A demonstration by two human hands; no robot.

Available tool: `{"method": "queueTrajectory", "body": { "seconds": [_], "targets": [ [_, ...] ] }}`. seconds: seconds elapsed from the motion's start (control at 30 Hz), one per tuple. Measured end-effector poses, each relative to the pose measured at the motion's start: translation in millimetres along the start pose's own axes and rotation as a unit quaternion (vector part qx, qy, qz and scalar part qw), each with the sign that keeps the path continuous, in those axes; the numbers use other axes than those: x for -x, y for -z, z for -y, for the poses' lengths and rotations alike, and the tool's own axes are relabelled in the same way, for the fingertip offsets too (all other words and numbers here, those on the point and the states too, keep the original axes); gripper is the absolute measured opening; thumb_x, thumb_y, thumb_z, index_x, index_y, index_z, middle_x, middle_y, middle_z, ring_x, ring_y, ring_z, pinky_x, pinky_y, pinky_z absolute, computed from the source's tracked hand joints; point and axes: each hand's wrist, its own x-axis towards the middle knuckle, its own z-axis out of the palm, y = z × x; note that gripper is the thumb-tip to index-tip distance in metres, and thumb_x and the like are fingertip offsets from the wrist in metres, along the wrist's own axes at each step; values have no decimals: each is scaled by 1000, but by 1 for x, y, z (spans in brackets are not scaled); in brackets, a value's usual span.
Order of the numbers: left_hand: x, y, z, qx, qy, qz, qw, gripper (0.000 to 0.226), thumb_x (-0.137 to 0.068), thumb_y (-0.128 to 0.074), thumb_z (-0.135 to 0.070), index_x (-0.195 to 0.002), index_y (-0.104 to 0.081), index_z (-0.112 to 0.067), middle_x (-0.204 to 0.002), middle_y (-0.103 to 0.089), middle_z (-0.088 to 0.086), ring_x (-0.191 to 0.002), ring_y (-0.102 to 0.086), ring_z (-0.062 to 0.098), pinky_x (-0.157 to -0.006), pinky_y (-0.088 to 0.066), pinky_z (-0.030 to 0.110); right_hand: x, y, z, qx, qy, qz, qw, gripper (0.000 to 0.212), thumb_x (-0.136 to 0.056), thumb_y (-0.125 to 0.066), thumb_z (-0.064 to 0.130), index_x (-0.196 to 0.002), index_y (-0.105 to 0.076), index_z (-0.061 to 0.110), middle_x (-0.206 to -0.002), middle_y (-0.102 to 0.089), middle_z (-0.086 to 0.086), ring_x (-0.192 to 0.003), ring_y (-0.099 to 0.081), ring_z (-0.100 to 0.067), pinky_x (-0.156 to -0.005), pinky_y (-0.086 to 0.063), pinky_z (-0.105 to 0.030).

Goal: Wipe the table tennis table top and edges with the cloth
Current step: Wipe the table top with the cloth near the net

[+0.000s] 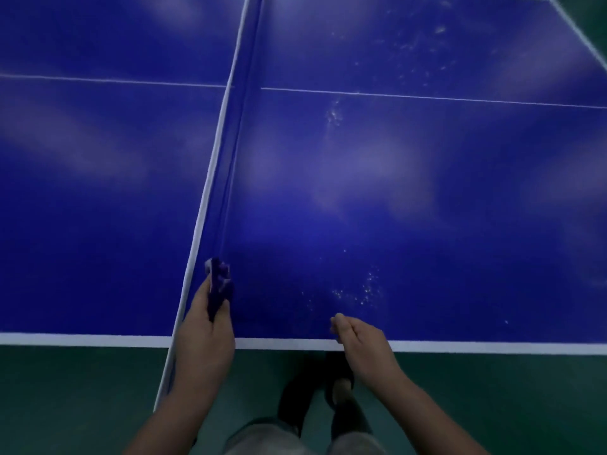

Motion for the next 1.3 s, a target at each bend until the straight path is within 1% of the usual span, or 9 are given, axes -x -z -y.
{"method": "queueTrajectory", "body": {
  "seconds": [0.1, 0.27, 0.43, 0.57, 0.77, 0.87, 1.0, 1.17, 1.3],
  "targets": [
    [-11, -26, 6, -103, -35, -53, 993, 45, -103, -46, -25, -146, -39, -37, -108, -64, -11, -94, -61, 10, -69, -50, 31, -29, 11, 4, 38, 32, 42, 998, 56, -104, -41, 47, -110, -64, -4, -108, -68, -18, -103, -63, -30, -91, -49, -44],
    [-27, -94, 33, -207, -32, -33, 977, 54, -98, -54, -21, -150, -37, -21, -138, -56, 5, -124, -54, 23, -101, -47, 51, -72, 33, 9, 78, 70, 105, 989, 50, -104, -41, 44, -72, -50, 8, -59, -44, 6, -55, -41, -11, -58, -40, -38],
    [-28, -149, 34, -354, 4, 91, 931, 70, -93, -48, -59, -153, -31, -27, -160, -24, 3, -145, -18, 24, -114, -29, 44, -104, 50, 8, 133, 110, 113, 978, 32, -105, -45, 34, -116, -69, 15, -109, -70, 1, -99, -63, -14, -90, -52, -35],
    [-45, -122, 58, -380, -101, 34, 919, 61, -93, -32, -55, -145, -47, -26, -157, -35, 3, -147, -24, 30, -114, -24, 53, -107, 47, 11, 145, 130, 122, 973, 32, -105, -48, 29, -133, -62, 21, -122, -63, 7, -106, -56, -4, -91, -45, -18],
    [-66, -110, 107, -358, -135, 118, 916, 60, -103, -19, -48, -157, -1, -31, -166, 9, -7, -152, 11, 17, -122, 5, 41, -95, -23, 30, 233, 304, 86, 920, 36, -101, -43, 21, -128, -66, 16, -133, -61, 4, -124, -49, -8, -108, -40, -19],
    [-63, -111, 95, -224, -111, 138, 958, 61, -101, -24, -42, -157, -10, -25, -166, -1, -9, -152, 3, 9, -123, 4, 31, -99, -59, 22, 344, 294, 65, 889, 46, -99, -36, 37, -130, -66, 19, -140, -60, 1, -132, -48, -16, -110, -42, -33],
    [-92, -64, 111, -300, -175, 87, 934, 55, -99, -32, -30, -151, -34, -11, -161, -25, 3, -151, -15, 18, -123, -1, 31, -102, -82, 6, 388, 206, 23, 898, 55, -95, -36, 53, -134, -62, 24, -144, -55, -2, -134, -49, -26, -101, -50, -48],
    [-122, -46, 126, -346, -180, 71, 918, 55, -97, -32, -31, -145, -43, -7, -157, -33, 12, -150, -18, 23, -123, -6, 39, -140, -144, 39, 432, 220, -43, 874, 65, -97, -30, 50, -156, -25, 25, -165, -21, -6, -151, -13, -32, -117, -7, -57],
    [-121, -40, 131, -279, -169, 75, 942, 50, -91, -32, -26, -132, -54, -7, -156, -36, 11, -150, -16, 18, -123, -4, 34, -110, -155, 18, 474, 296, 18, 829, 64, -100, -31, 47, -159, -20, 23, -167, -11, -5, -154, -6, -28, -119, -9, -56]
  ]
}}
